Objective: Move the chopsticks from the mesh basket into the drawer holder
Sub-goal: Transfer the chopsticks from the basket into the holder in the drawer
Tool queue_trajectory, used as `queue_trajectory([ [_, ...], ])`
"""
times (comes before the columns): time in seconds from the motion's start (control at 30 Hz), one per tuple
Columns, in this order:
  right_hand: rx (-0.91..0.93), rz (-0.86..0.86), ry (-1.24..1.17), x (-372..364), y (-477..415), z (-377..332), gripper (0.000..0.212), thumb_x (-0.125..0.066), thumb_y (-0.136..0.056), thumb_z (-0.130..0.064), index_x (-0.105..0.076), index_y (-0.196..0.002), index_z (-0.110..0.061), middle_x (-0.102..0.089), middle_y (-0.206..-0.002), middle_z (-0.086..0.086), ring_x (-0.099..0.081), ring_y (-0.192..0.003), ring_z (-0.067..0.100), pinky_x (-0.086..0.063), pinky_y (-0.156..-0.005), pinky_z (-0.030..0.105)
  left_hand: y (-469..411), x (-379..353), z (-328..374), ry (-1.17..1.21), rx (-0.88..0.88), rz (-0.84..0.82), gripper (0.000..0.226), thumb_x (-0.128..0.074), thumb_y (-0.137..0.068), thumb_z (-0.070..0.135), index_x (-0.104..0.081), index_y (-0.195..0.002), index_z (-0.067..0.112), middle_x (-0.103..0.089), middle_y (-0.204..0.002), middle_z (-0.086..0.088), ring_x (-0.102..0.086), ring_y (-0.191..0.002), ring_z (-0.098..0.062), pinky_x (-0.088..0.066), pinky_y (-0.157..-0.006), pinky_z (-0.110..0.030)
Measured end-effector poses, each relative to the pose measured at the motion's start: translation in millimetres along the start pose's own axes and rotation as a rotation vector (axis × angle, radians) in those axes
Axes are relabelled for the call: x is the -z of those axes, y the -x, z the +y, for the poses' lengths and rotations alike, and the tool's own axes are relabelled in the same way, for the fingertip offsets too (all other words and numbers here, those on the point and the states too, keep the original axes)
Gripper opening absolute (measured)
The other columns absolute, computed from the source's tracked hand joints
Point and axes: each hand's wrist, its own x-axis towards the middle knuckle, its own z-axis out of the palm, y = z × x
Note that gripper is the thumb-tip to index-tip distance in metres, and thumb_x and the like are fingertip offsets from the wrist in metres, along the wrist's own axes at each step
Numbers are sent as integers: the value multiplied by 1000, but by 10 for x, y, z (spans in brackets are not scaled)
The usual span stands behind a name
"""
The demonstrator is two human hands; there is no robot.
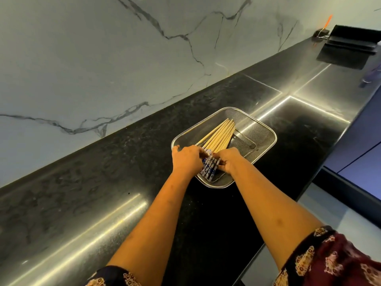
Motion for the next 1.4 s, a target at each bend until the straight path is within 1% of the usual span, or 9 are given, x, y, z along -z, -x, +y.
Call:
queue_trajectory([
  [0.3,-8,-12,-38,10,-29,10,40,-46,-88,17,-45,-125,2,-54,-126,24,-58,-111,36,-55,-55,44,21,20,38,-11,14,-18,38,-49,-91,7,-66,-112,33,-67,-118,11,-57,-115,-10,-4,-119,-50],
  [0.43,4,5,-119,39,18,-24,42,-50,-86,19,-46,-123,1,-52,-124,22,-58,-111,37,-58,-76,49,-2,17,26,9,29,-30,37,-49,-91,9,-66,-111,33,-67,-118,9,-57,-114,-11,-5,-119,-49],
  [0.57,26,-52,-237,85,159,-116,39,-53,-85,17,-48,-122,5,-56,-118,21,-60,-107,34,-57,-77,40,-31,30,8,58,35,0,32,-48,-93,15,-67,-112,33,-67,-118,6,-58,-111,-14,-18,-117,-46],
  [0.67,61,-226,-242,82,402,-223,36,-52,-87,15,-49,-123,10,-59,-92,19,-62,-86,26,-56,-73,38,-74,84,27,389,101,125,27,-47,-96,19,-66,-114,23,-69,-113,-1,-61,-98,-14,-45,-98,-36],
  [0.73,105,-373,-121,75,564,-283,34,-51,-90,10,-52,-124,10,-62,-85,15,-63,-75,18,-58,-62,30,-64,161,83,757,200,165,29,-45,-98,24,-65,-116,12,-68,-99,-5,-59,-81,-11,-49,-73,-25],
  [0.9,134,-686,206,55,726,-336,18,-52,-91,4,-66,-100,-4,-66,-81,10,-69,-68,14,-61,-63,27,14,350,124,1719,358,-128,39,-43,-97,35,-58,-118,5,-70,-91,-5,-67,-82,-19,-58,-61,-30],
  [1.07,151,-670,98,57,772,-252,10,-57,-91,-3,-66,-94,1,-71,-68,11,-71,-58,14,-59,-60,26,-22,361,76,2006,358,4,20,-38,-100,18,-56,-96,12,-74,-69,-1,-72,-66,-15,-58,-71,-33],
  [1.2,186,-484,-35,54,755,-133,31,-53,-96,-35,-64,-99,-6,-66,-76,8,-63,-64,16,-53,-58,26,-87,426,-4,2100,346,261,16,-40,-100,18,-55,-99,15,-74,-75,-1,-72,-68,-15,-55,-79,-37],
  [1.4,189,-294,-651,-44,764,-34,41,-36,-101,-42,-60,-97,-9,-64,-93,10,-62,-85,22,-53,-73,33,-57,503,91,2163,298,457,14,-42,-100,18,-56,-98,15,-69,-87,-2,-72,-67,-13,-56,-77,-35],
])
